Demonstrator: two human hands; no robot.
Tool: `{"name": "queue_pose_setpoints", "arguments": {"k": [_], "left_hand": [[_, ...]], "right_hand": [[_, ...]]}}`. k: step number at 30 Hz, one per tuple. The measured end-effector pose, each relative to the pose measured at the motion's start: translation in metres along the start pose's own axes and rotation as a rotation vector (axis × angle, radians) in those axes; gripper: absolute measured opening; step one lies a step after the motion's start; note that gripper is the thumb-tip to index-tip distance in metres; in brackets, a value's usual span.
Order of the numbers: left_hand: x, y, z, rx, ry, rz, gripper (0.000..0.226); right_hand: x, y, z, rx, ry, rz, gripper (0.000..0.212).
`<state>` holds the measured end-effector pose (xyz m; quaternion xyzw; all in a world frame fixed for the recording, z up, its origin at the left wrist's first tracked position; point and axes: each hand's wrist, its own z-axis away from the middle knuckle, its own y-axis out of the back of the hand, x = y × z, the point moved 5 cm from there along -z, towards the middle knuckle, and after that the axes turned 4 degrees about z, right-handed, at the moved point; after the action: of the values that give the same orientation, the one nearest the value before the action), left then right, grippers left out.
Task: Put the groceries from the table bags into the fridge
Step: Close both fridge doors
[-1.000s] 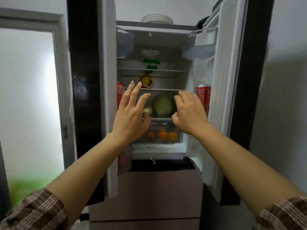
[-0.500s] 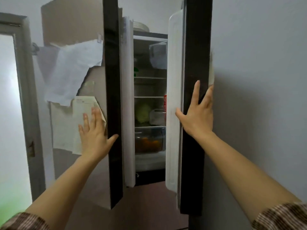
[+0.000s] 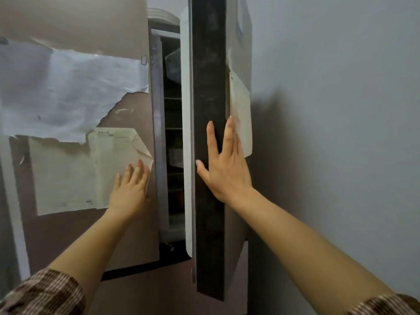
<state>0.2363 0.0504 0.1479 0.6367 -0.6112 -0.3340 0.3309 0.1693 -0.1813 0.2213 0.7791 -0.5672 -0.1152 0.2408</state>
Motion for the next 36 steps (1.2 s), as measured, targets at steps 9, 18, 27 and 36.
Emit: {"name": "queue_pose_setpoints", "arguments": {"k": [9, 18, 27, 36], "left_hand": [[-0.005, 0.005, 0.000, 0.050, -0.072, -0.092, 0.080], [0.000, 0.009, 0.005, 0.006, -0.061, -0.106, 0.086], [-0.007, -0.002, 0.006, 0.029, -0.106, -0.080, 0.080], [-0.008, -0.008, 0.006, 0.101, -0.117, -0.009, 0.081]], "right_hand": [[-0.056, -0.039, -0.015, -0.041, 0.104, 0.045, 0.075], [-0.069, -0.050, -0.032, -0.146, 0.060, -0.064, 0.068], [-0.099, -0.103, -0.067, -0.435, 0.009, -0.135, 0.081], [-0.097, -0.113, -0.066, -0.402, 0.046, -0.052, 0.089]]}}
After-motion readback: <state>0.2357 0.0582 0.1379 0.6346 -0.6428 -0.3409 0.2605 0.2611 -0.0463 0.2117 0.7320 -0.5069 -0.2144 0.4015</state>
